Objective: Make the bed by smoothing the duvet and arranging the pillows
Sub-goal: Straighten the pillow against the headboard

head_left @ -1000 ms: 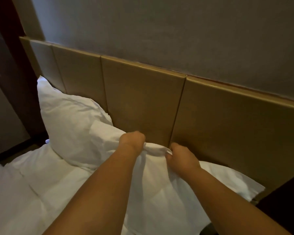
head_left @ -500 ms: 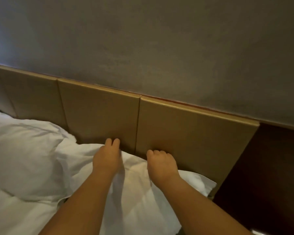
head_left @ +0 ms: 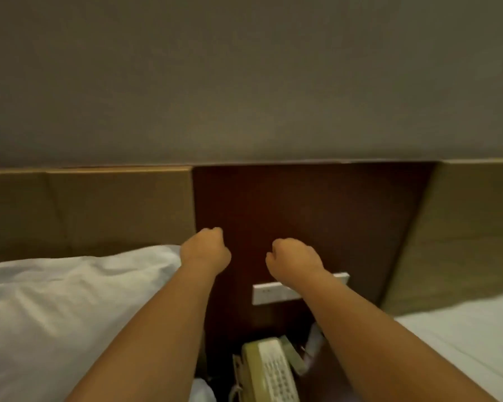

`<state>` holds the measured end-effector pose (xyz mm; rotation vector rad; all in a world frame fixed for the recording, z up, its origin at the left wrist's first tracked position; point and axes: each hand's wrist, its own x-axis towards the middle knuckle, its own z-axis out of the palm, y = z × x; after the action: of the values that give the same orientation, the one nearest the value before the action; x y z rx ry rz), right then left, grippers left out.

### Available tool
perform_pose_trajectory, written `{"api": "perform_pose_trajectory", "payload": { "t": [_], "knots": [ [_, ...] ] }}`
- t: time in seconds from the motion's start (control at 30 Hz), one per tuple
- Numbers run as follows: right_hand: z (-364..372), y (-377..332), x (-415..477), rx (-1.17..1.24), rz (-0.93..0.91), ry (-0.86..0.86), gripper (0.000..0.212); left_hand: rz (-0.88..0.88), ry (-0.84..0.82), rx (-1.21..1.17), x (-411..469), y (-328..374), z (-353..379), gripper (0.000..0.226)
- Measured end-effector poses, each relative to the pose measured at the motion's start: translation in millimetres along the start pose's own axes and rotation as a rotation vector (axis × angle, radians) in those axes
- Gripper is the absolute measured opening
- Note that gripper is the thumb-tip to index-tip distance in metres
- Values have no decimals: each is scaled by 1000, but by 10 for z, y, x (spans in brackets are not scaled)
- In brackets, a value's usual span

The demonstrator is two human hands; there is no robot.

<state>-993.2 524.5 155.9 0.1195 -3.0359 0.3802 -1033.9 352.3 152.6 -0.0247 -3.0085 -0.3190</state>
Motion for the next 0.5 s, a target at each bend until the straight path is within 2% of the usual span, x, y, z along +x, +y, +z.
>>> {"api": "perform_pose_trajectory", "payload": {
  "t": [0.27,0.5],
  "knots": [
    [-550,2368,-2458,6,588,144,19,578,-231,-21,-1749,3143,698,17],
    [-790,3635,-4358,-29,1011,254,22,972,-328,49,-3286,4832,1144,22]
  ]
}}
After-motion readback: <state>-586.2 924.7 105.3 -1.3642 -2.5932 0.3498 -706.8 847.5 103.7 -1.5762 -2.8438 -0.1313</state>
